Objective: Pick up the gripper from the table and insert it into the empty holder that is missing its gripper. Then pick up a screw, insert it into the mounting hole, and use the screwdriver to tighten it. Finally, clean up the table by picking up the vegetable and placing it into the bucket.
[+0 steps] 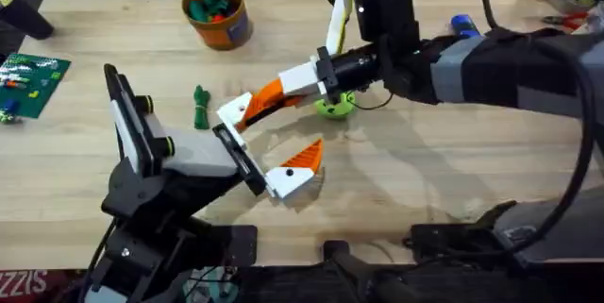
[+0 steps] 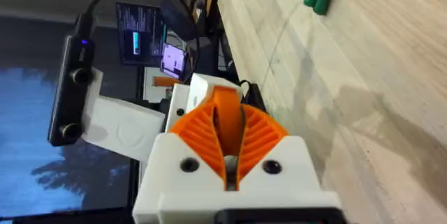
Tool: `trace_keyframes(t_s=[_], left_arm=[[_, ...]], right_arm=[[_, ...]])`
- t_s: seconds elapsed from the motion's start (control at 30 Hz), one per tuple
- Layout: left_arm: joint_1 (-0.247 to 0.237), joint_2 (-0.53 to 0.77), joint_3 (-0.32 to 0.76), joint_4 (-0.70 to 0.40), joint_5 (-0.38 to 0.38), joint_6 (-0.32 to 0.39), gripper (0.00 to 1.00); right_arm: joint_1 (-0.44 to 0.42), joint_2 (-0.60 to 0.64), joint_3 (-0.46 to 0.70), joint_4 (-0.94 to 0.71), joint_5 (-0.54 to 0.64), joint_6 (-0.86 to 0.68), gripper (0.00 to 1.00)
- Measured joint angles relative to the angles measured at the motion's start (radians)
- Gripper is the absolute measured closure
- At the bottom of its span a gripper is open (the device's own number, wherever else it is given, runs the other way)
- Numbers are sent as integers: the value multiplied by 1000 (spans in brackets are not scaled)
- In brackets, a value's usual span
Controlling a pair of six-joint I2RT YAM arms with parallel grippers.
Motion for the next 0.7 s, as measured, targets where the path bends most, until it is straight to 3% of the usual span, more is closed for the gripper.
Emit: trace_keyframes(t_s=[0.1, 0.7], left_arm=[[0, 0, 0, 0, 0, 0, 7], [-6, 0, 1, 0, 50, 12, 7]], right_arm=[[0, 0, 0, -1, -1, 2, 864], [6, 11, -3, -8, -61, -25, 678]])
